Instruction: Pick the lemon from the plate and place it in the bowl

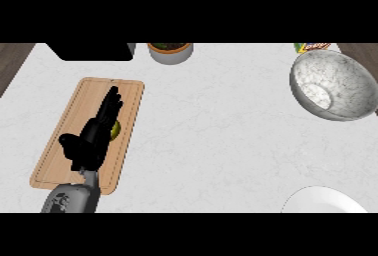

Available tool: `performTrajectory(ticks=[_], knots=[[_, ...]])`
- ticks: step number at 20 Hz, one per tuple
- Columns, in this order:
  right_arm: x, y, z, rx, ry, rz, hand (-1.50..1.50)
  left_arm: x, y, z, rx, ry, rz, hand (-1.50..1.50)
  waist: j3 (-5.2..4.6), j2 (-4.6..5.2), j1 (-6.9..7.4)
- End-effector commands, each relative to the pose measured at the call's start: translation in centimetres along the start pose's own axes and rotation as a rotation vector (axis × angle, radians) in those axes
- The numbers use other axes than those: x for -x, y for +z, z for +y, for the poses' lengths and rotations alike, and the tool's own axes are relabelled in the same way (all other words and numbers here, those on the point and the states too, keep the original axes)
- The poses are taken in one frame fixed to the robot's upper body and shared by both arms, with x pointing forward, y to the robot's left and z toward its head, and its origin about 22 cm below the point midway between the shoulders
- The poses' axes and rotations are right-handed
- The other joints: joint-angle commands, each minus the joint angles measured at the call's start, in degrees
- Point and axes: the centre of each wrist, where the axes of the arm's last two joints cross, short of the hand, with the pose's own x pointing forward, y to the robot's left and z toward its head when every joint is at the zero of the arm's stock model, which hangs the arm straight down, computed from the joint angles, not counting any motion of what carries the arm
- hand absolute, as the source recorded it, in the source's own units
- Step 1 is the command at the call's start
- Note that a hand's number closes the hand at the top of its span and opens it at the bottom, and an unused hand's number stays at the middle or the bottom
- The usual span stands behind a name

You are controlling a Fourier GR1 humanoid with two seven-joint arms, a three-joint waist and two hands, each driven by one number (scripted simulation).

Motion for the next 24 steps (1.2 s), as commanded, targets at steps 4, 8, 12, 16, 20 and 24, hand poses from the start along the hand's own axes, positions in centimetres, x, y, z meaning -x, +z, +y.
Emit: performTrajectory(ticks=[4,8,12,16,20,24], knots=[[-0.7,-5.4,-2.6,0.078,0.060,0.085,1.50,0.2,-2.1,-0.4,0.001,0.009,-0.001,0.00,0.02,0.20,0.35],[0.4,-7.2,-3.3,0.073,0.083,0.147,1.50,-0.5,0.7,0.7,-0.002,-0.016,0.001,0.00,0.06,0.05,0.58],[1.7,-9.2,-5.6,0.115,0.259,0.185,1.50,-0.3,0.5,-0.1,0.010,0.006,-0.004,0.00,0.05,0.27,1.43],[5.7,-10.6,-3.7,0.063,0.398,0.189,1.50,-0.3,-0.8,-1.6,0.021,0.015,-0.013,0.00,0.09,0.50,1.34],[11.0,-10.7,-3.2,0.085,0.454,0.261,1.50,-1.0,-0.7,-0.9,0.037,0.015,-0.006,0.00,0.12,0.59,1.76],[15.3,-11.0,-2.9,0.100,0.443,0.270,1.50,0.0,-0.7,0.1,0.009,0.005,-0.014,0.00,0.12,0.54,1.57]])
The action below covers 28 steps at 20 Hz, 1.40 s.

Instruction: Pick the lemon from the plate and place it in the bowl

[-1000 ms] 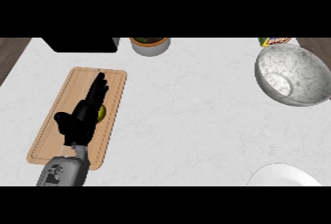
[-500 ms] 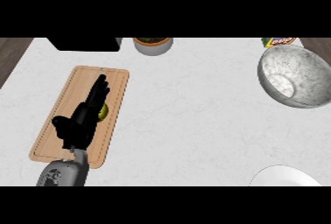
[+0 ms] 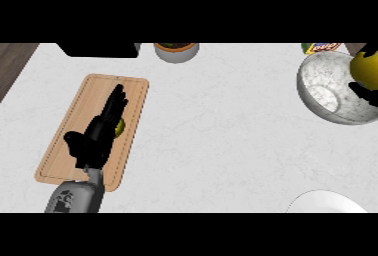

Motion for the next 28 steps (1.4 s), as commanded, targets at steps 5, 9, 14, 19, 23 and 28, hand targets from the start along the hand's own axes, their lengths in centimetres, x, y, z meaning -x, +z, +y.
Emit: performTrajectory(ticks=[5,9,14,19,23,28], knots=[[6.9,-1.0,3.1,-0.010,0.061,0.061,1.50,0.3,-0.7,0.9,-0.005,-0.015,-0.010,0.00,0.03,0.12,0.02],[9.0,-0.8,4.1,-0.096,0.048,0.100,1.50,0.5,-0.1,0.7,0.015,0.005,0.004,0.00,0.06,0.31,0.70],[11.0,0.6,4.4,-0.220,-0.116,0.179,-1.50,-0.2,-1.1,-0.4,0.013,0.008,-0.008,0.00,0.13,0.72,1.01],[11.3,0.5,6.5,-0.222,-0.250,0.089,-1.50,0.4,0.1,-1.6,0.006,0.002,-0.008,0.00,0.18,0.72,1.33],[12.0,1.4,6.4,-0.124,-0.375,0.012,-1.50,0.6,-0.2,0.7,0.003,-0.010,-0.018,0.00,0.17,0.60,0.73],[11.4,-0.1,1.3,0.038,-0.489,0.006,-1.50,0.4,0.4,0.1,0.005,-0.003,-0.011,0.00,0.13,0.40,0.79]])
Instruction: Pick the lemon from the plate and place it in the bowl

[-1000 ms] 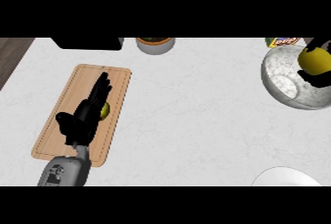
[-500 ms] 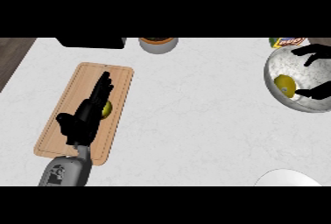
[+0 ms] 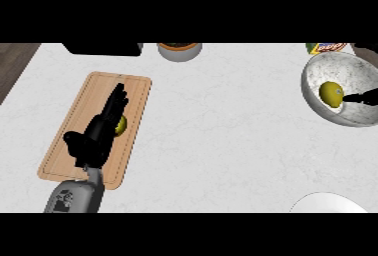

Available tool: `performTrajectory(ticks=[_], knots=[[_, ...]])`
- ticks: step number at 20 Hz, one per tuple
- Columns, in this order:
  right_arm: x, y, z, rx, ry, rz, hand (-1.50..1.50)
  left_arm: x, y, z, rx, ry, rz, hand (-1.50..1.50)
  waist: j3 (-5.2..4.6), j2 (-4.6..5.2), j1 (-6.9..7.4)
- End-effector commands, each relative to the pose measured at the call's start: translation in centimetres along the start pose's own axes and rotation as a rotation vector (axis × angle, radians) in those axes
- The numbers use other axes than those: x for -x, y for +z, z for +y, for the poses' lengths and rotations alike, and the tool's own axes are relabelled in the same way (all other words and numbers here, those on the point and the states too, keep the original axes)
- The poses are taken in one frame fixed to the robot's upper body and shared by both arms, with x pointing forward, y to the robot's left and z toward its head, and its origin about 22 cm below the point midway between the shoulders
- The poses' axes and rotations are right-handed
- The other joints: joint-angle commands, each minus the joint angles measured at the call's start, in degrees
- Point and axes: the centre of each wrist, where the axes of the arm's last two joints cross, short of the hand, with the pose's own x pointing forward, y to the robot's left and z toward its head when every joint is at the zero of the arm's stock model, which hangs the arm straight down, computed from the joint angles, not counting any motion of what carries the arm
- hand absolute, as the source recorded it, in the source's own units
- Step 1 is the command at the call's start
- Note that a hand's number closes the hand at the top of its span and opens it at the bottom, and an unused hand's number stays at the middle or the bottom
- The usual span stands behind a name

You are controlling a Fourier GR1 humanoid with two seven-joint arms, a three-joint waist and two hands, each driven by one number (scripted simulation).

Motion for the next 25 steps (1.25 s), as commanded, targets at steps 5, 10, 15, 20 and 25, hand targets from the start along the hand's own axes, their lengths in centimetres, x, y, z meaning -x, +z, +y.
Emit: performTrajectory(ticks=[5,10,15,20,25], knots=[[-1.5,1.3,-5.4,0.077,-0.200,0.014,-1.50,-0.5,-0.1,-0.1,-0.008,0.005,-0.016,0.00,-0.02,-0.08,-0.17],[0.1,5.8,-7.5,0.083,-0.330,0.045,-1.50,0.2,1.1,-0.3,-0.011,0.000,0.008,0.00,0.13,0.05,-0.21],[0.6,6.5,-7.3,0.030,-0.383,0.049,-1.50,0.9,0.3,-0.4,-0.015,0.005,0.005,0.00,0.11,0.20,-0.57],[0.4,8.1,-8.8,-0.007,-0.397,0.026,-1.50,0.8,0.1,0.4,-0.032,-0.001,0.000,0.00,0.20,0.30,-0.74],[0.8,9.2,-8.7,-0.019,-0.377,0.040,-1.50,-0.2,-0.5,0.7,-0.020,-0.005,-0.018,0.00,0.25,0.30,-0.72]])
